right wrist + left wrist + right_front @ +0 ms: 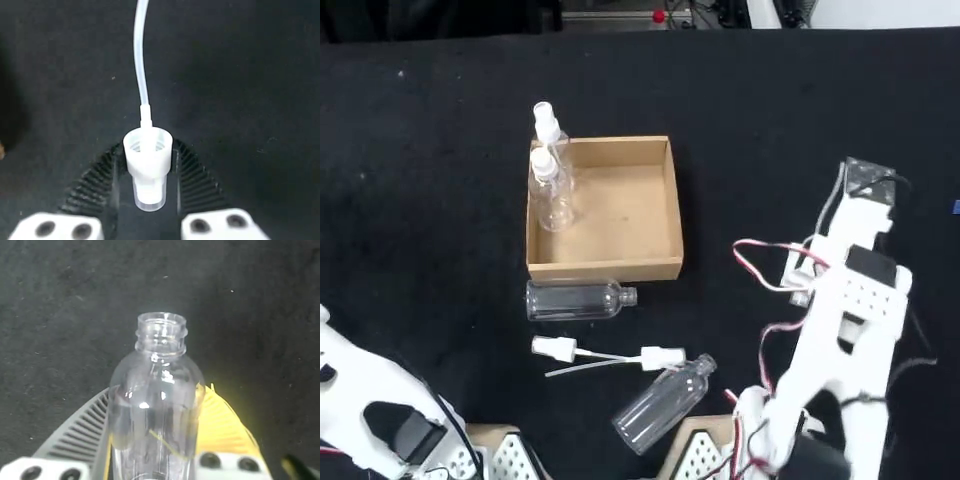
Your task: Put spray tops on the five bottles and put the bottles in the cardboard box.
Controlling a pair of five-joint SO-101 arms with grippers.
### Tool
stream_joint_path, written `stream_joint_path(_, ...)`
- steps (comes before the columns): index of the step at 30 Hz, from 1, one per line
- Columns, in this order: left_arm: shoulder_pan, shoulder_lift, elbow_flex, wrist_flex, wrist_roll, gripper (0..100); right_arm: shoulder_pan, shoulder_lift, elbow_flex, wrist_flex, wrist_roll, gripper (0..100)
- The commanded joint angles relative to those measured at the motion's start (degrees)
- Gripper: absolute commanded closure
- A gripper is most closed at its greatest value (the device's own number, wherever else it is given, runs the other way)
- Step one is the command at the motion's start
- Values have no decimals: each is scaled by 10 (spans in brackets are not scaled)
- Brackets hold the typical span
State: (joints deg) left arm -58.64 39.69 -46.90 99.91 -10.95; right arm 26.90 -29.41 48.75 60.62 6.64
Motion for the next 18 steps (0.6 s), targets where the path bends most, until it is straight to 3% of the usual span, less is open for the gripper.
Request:
stream_joint_path(1,22,-70,38,8,5,931,17,38,-18,-47,-34,962)
stream_joint_path(6,44,-178,138,-6,5,931,17,98,-18,-83,-105,962)
stream_joint_path(9,55,-236,233,-62,12,931,25,116,-18,-91,-172,954)
stream_joint_path(13,81,-301,402,-163,41,931,33,123,-19,-98,-272,828)
stream_joint_path(18,132,-381,583,-297,72,931,18,122,-23,-94,-277,717)
